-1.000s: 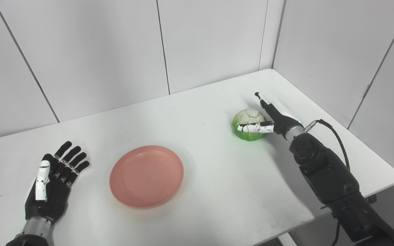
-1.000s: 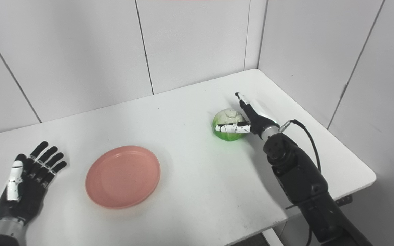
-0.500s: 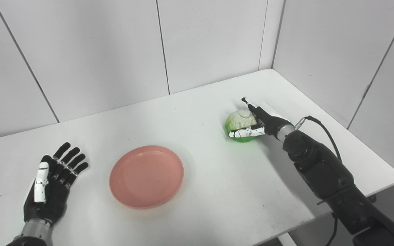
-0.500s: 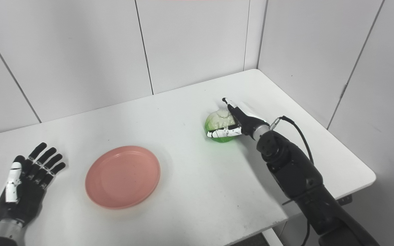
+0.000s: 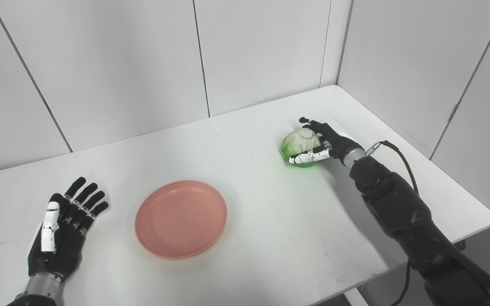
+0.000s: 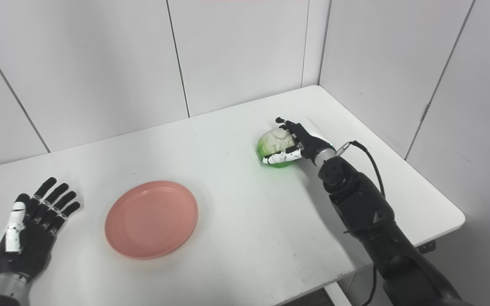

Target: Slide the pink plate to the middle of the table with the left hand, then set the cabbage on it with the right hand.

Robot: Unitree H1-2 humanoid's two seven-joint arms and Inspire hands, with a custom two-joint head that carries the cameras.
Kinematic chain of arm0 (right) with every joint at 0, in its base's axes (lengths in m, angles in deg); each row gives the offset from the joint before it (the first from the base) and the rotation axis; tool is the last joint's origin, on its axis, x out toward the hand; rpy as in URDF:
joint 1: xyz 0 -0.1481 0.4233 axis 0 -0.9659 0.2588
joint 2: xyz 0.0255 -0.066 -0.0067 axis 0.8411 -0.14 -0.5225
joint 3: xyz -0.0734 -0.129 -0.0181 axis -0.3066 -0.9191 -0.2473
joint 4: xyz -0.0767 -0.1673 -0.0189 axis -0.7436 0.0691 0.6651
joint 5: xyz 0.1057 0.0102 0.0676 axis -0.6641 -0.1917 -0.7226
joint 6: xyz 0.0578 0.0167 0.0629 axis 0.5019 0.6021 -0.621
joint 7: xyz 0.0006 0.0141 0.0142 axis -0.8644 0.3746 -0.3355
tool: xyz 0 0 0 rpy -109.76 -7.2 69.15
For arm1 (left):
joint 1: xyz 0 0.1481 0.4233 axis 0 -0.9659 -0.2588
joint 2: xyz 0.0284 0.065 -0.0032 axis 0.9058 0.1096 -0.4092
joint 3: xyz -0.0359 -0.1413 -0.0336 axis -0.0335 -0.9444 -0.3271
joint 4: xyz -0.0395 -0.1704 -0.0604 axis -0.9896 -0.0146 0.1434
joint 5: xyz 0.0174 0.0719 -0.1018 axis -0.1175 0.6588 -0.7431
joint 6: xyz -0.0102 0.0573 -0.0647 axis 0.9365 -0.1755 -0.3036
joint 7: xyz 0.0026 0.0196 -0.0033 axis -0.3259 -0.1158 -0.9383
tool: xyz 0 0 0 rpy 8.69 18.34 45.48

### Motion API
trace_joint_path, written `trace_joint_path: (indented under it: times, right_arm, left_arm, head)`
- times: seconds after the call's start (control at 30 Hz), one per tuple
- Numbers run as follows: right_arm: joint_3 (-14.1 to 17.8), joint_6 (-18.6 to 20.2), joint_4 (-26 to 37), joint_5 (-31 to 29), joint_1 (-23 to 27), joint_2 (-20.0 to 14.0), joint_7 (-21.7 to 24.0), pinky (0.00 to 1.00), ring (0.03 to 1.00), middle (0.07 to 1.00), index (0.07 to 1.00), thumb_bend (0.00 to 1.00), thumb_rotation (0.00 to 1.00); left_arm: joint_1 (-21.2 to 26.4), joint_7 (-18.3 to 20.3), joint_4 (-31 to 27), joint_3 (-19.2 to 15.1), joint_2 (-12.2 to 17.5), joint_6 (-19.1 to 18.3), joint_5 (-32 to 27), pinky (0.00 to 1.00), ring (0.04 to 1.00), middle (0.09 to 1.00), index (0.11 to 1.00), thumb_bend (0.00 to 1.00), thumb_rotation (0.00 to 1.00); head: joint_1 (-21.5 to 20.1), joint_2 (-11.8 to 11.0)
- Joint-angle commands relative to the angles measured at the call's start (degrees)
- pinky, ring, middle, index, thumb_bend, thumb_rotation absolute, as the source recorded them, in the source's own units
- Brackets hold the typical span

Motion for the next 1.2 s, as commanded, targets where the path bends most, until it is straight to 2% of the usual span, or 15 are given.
trace_joint_path:
  times: [0.0, 0.03, 0.1, 0.17, 0.27, 0.37, 0.67, 0.83, 1.03, 1.17]
  right_arm:
    - [0.48, 1.36, -1.31, -2.15, 1.96, 1.65, 0.35, 0.55, 0.578, 0.602, 0.578, 0.73, 0.14]
    - [0.84, 2.00, -1.56, -2.82, 2.16, 2.16, 0.21, 0.50, 0.531, 0.562, 0.526, 0.60, 0.14]
    - [0.91, 2.51, -1.65, -3.32, 2.28, 2.60, 0.05, 0.43, 0.469, 0.494, 0.513, 0.55, 0.04]
    - [0.16, 2.72, -1.82, -2.71, 2.32, 2.76, -0.43, 0.38, 0.423, 0.470, 0.510, 0.53, 0.01]
    - [-0.68, 3.30, -1.91, -1.99, 2.28, 2.99, -1.28, 0.34, 0.395, 0.456, 0.517, 0.53, 0.00]
    - [-1.60, 3.95, -2.00, -1.26, 2.25, 2.98, -2.07, 0.36, 0.406, 0.451, 0.523, 0.53, 0.00]
    - [-1.79, 5.48, 0.56, -1.40, 1.52, 2.99, -2.92, 0.36, 0.404, 0.451, 0.523, 0.53, 0.00]
    - [-1.19, 6.92, 5.78, -2.09, 0.32, 2.46, -2.32, 0.35, 0.404, 0.459, 0.516, 0.53, 0.00]
    - [0.00, 5.89, 13.33, -3.55, -1.26, 1.93, -1.57, 0.34, 0.406, 0.459, 0.514, 0.53, 0.00]
    - [-0.03, 7.63, 19.48, -3.31, -1.43, 2.11, -0.43, 0.34, 0.402, 0.451, 0.523, 0.53, 0.00]
  left_arm:
    - [-1.96, -0.49, 2.62, 0.19, 0.34, -2.22, 0.74, 0.77, 0.801, 0.812, 0.811, 0.50, 0.84]
    - [-1.96, -0.44, 2.62, 0.17, 0.32, -2.28, 0.66, 0.77, 0.800, 0.811, 0.810, 0.50, 0.84]
    - [-1.94, -0.38, 2.66, 0.17, 0.30, -2.28, 0.60, 0.77, 0.798, 0.810, 0.809, 0.50, 0.84]
    - [-2.02, -0.50, 2.34, 0.24, 0.25, -2.25, 0.67, 0.77, 0.794, 0.807, 0.806, 0.50, 0.84]
    - [-2.20, -0.42, 1.67, 0.48, 0.25, -2.41, 0.76, 0.77, 0.796, 0.809, 0.808, 0.50, 0.85]
    - [-2.37, -0.84, 0.92, 0.60, 0.17, -2.80, 0.81, 0.76, 0.793, 0.807, 0.803, 0.51, 0.83]
    - [-2.25, -0.82, 1.42, 0.74, 0.11, -2.28, 0.76, 0.77, 0.799, 0.811, 0.808, 0.50, 0.85]
    - [-2.48, -0.74, 0.74, 0.95, -0.05, -2.30, 0.71, 0.78, 0.804, 0.817, 0.813, 0.50, 0.85]
    - [-2.43, -0.69, 0.79, 1.13, -0.42, -1.96, 0.50, 0.79, 0.814, 0.829, 0.827, 0.49, 0.86]
    - [-2.74, -1.28, -0.33, 1.62, -0.95, -1.88, 1.02, 0.78, 0.815, 0.831, 0.825, 0.50, 0.86]
  head:
    - [0.14, 0.08]
    - [0.14, 0.08]
    - [0.23, 0.14]
    - [0.23, 0.14]
    - [0.32, 0.17]
    - [0.25, 0.16]
    - [0.68, 0.25]
    - [1.09, 0.32]
    - [2.14, 0.36]
    - [3.17, 0.37]
